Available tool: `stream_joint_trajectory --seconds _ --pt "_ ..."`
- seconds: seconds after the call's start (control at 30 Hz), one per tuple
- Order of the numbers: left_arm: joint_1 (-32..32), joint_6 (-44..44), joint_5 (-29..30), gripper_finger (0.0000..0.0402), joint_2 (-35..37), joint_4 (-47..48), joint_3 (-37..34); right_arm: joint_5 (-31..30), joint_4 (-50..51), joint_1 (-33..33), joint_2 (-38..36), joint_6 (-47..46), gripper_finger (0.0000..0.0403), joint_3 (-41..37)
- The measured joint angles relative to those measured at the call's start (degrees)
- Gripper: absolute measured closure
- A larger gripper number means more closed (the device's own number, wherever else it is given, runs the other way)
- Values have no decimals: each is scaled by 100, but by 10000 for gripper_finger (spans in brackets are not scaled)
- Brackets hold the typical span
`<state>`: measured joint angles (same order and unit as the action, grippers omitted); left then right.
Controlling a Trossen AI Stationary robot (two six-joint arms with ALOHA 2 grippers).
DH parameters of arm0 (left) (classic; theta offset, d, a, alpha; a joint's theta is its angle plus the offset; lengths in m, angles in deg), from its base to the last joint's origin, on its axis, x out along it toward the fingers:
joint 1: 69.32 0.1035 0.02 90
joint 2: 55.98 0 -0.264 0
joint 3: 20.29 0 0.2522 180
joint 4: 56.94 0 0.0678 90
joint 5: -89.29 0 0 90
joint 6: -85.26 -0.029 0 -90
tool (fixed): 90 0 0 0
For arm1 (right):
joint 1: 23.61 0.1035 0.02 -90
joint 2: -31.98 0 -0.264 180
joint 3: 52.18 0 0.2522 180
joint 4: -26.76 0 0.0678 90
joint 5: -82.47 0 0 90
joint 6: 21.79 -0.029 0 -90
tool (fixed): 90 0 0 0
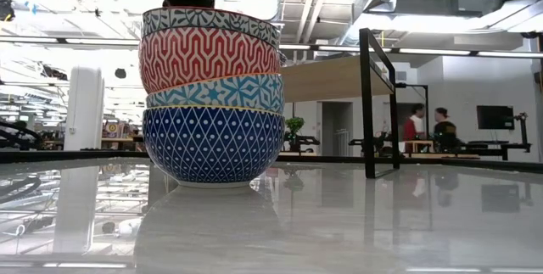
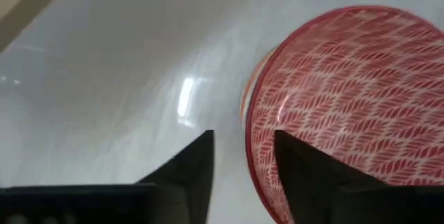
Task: Place and stack bowls onto a shelf
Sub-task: Put the red bowl to the right on the shelf
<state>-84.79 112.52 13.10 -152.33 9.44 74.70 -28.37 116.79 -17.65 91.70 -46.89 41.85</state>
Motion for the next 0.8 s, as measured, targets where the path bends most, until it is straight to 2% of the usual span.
stream_joint_trajectory --seconds 0.17,0.33,0.57,0.8 --pt "-27 -234 -263 343 -191 59 -2 0 -2 2 0 -9 272 0" --pt "-21 -273 -403 393 -224 52 1 -1 -2 1 0 -42 272 0" --pt "76 -65 -312 398 -2 131 0 -1 -6 2 4 -44 272 0" --pt "323 255 -743 399 294 124 0 -6 -3 1 61 -44 272 -4"
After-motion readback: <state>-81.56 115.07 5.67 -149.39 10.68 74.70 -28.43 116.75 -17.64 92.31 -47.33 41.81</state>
